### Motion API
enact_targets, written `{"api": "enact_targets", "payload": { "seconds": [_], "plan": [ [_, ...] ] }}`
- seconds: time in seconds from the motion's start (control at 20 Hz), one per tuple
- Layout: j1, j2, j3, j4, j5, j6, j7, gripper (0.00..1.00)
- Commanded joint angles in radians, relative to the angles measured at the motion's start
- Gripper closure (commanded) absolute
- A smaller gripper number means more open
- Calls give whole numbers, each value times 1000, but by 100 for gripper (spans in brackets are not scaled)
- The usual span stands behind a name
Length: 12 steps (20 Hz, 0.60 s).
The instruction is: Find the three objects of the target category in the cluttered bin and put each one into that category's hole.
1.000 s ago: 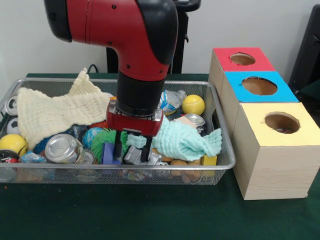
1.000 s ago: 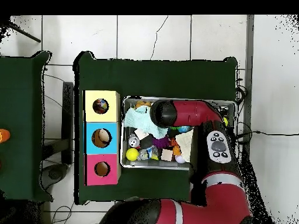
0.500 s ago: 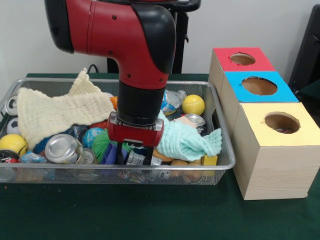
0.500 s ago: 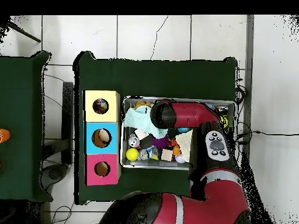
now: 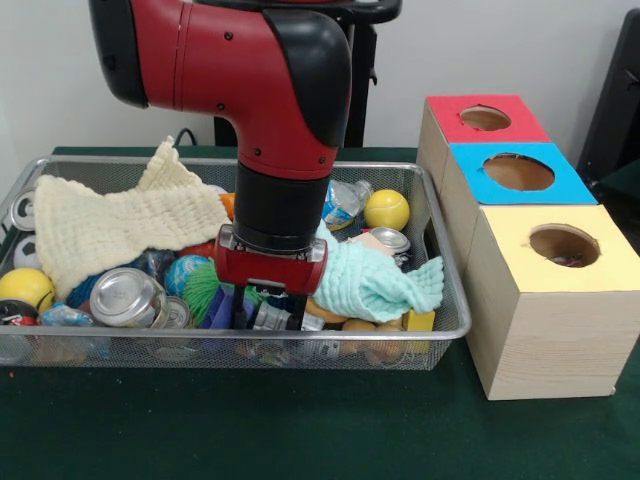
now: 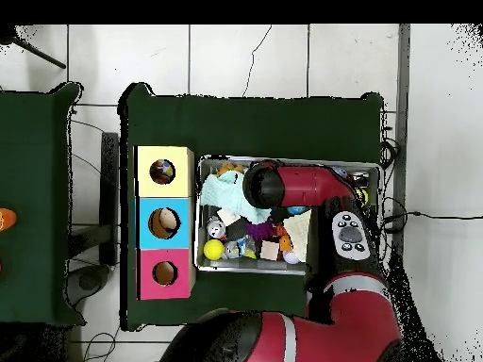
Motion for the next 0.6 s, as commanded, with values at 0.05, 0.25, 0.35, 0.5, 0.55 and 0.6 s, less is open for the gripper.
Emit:
{"api": "enact_targets", "payload": {
  "seconds": [0.05, 0.25, 0.35, 0.5, 0.55, 0.6],
  "plan": [
    [-17, 103, 40, 32, -59, -31, 5, 0],
    [-16, 130, 43, 19, -62, -67, 19, 0],
    [3, 125, 14, 19, -70, -96, 47, 0],
    [41, 116, -47, 8, -94, -153, 88, 0],
    [57, 116, -75, 1, -102, -170, 103, 0],
    [60, 112, -88, 5, -99, -168, 108, 0]
  ]
}}
